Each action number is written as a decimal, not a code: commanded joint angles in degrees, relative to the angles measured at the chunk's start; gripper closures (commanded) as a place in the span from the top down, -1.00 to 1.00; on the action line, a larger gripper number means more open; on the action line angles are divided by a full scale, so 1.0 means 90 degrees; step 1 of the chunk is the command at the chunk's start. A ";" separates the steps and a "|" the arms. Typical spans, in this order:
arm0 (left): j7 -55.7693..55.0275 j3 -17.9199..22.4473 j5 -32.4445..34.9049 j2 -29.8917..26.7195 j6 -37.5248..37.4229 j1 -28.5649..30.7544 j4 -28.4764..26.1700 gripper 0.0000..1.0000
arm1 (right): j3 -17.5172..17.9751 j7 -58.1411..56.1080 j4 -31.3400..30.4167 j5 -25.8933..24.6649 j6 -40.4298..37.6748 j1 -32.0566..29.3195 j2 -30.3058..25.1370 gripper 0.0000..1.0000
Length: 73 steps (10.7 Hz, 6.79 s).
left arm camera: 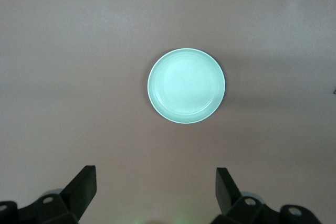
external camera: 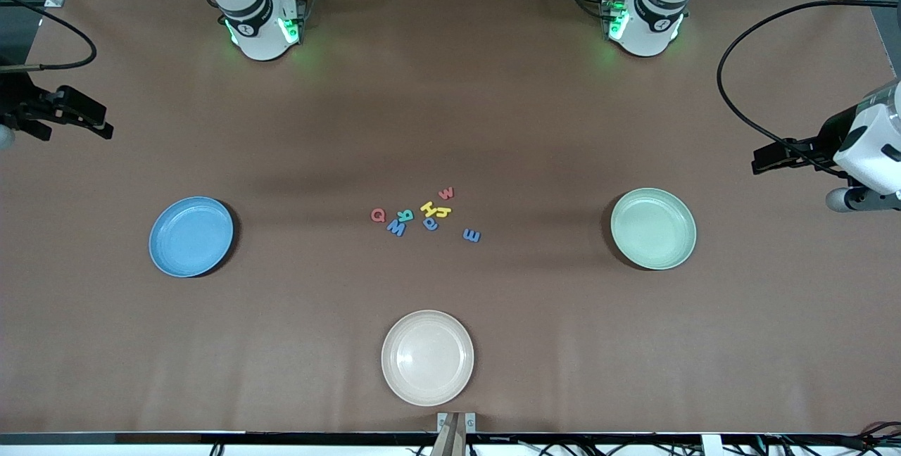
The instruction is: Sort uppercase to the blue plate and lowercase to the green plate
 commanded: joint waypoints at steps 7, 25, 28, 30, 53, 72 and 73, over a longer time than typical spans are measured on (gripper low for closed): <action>-0.0089 -0.0016 0.0094 -0.0118 -0.0135 -0.0007 0.0010 1.00 | -0.0016 0.0113 -0.0130 -0.0083 -0.0010 0.0048 -0.0138 1.00; -0.0118 -0.0026 -0.0335 0.0116 0.0138 -0.0231 -0.0029 1.00 | -0.0017 0.0113 -0.0364 -0.0083 0.0117 0.0048 -0.0128 1.00; -0.0148 -0.0026 -0.0599 0.0272 0.0449 -0.0532 -0.0039 1.00 | -0.0026 0.0113 -0.0384 -0.0083 0.0107 0.0048 -0.0138 1.00; -0.0157 -0.0026 -0.0609 0.0467 0.0781 -0.0903 -0.0039 1.00 | -0.0017 0.0113 -0.0384 -0.0083 0.0117 0.0048 -0.0128 1.00; -0.2648 -0.0007 0.0016 0.3485 0.5254 -0.3941 -0.0186 1.00 | -0.0016 0.0113 -0.1497 -0.0083 0.1289 0.0322 0.0410 1.00; -0.2540 -0.0016 0.0556 0.4209 0.5968 -0.4157 -0.0254 1.00 | -0.0036 0.0269 -0.1448 0.0004 0.1376 0.0214 0.1083 1.00; -0.2540 -0.0016 0.0514 0.4218 0.5968 -0.4157 -0.0254 1.00 | -0.0036 0.0269 -0.1497 0.0004 0.1386 0.0185 0.1083 1.00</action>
